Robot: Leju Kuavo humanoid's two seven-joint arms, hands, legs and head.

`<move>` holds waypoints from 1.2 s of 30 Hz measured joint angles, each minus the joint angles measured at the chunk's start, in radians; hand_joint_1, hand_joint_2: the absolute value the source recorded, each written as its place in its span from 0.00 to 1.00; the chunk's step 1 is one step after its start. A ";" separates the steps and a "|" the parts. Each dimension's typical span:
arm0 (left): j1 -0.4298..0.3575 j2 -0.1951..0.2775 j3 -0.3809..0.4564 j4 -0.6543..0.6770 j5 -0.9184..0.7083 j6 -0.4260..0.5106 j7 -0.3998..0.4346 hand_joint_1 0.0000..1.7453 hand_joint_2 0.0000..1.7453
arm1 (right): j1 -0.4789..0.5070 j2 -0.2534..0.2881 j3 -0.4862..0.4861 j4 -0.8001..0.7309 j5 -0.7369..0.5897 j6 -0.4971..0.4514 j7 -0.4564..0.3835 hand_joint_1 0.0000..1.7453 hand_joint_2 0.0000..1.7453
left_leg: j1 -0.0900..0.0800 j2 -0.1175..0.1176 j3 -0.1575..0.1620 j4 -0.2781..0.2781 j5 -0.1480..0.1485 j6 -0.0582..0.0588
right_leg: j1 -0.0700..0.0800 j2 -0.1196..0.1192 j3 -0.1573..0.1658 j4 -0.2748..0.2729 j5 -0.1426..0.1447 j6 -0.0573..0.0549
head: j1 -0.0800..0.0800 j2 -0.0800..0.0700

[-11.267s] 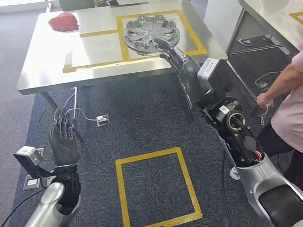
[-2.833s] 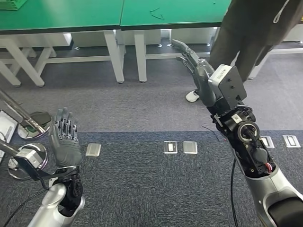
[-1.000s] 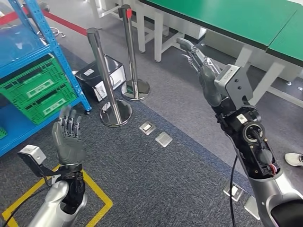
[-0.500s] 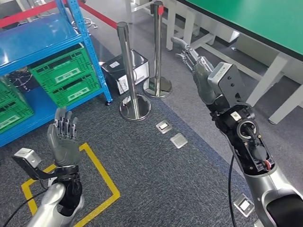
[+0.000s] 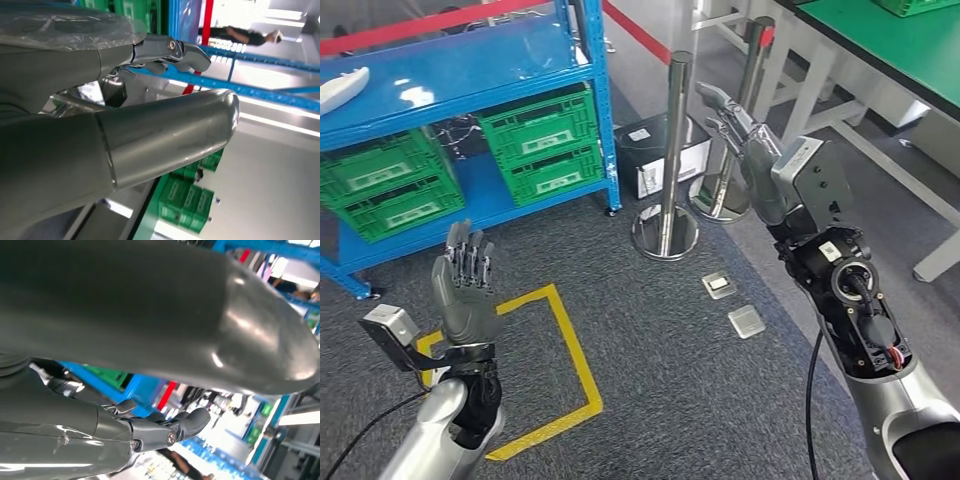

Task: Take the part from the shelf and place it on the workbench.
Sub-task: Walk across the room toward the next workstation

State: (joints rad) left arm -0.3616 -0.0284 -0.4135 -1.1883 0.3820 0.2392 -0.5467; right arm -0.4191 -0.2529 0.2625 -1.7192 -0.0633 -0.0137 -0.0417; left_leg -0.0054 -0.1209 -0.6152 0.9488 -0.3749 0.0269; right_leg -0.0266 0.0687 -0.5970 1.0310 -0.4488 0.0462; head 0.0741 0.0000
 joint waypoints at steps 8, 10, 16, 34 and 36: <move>0.002 0.006 -0.001 0.000 0.001 0.000 -0.005 0.00 0.00 | -0.006 0.000 0.003 0.002 0.000 -0.001 -0.004 0.00 0.00 | 0.004 0.073 -0.089 0.147 -0.068 -0.043 | -0.008 -0.057 0.047 -0.066 0.009 -0.033 | -0.019 0.000; 0.004 0.006 -0.002 0.001 0.001 0.000 -0.005 0.00 0.00 | -0.005 0.000 0.004 0.004 0.000 -0.001 -0.004 0.00 0.00 | 0.011 0.111 -0.158 0.275 -0.110 -0.053 | -0.006 -0.088 0.047 -0.067 0.006 -0.037 | -0.025 0.000; 0.002 0.008 -0.003 0.003 0.002 0.000 -0.006 0.00 0.00 | -0.008 0.000 0.006 0.006 0.000 -0.001 -0.009 0.00 0.00 | -0.002 0.184 -0.022 0.014 0.012 -0.033 | 0.005 -0.165 0.068 -0.066 -0.013 -0.025 | -0.027 0.000; 0.003 0.007 -0.003 0.006 0.008 0.000 -0.012 0.00 0.00 | -0.025 0.000 0.017 0.035 -0.012 -0.004 -0.021 0.00 0.00 | 0.009 0.012 0.000 0.002 -0.003 -0.028 | -0.001 -0.046 0.028 -0.047 0.008 -0.011 | 0.005 0.000; 0.003 0.009 -0.003 0.006 0.008 0.000 -0.011 0.00 0.00 | -0.025 0.000 0.017 0.037 -0.018 -0.004 -0.023 0.00 0.00 | 0.007 0.033 -0.007 0.022 -0.017 -0.037 | -0.004 -0.050 0.034 -0.052 0.011 -0.022 | -0.002 0.000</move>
State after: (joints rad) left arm -0.3589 -0.0191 -0.4166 -1.1820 0.3898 0.2396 -0.5579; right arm -0.4442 -0.2529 0.2796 -1.6827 -0.0811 -0.0178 -0.0643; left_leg 0.0017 -0.0880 -0.6223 0.9704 -0.3922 -0.0105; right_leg -0.0309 0.0186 -0.5631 0.9787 -0.4381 0.0246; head 0.0724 0.0000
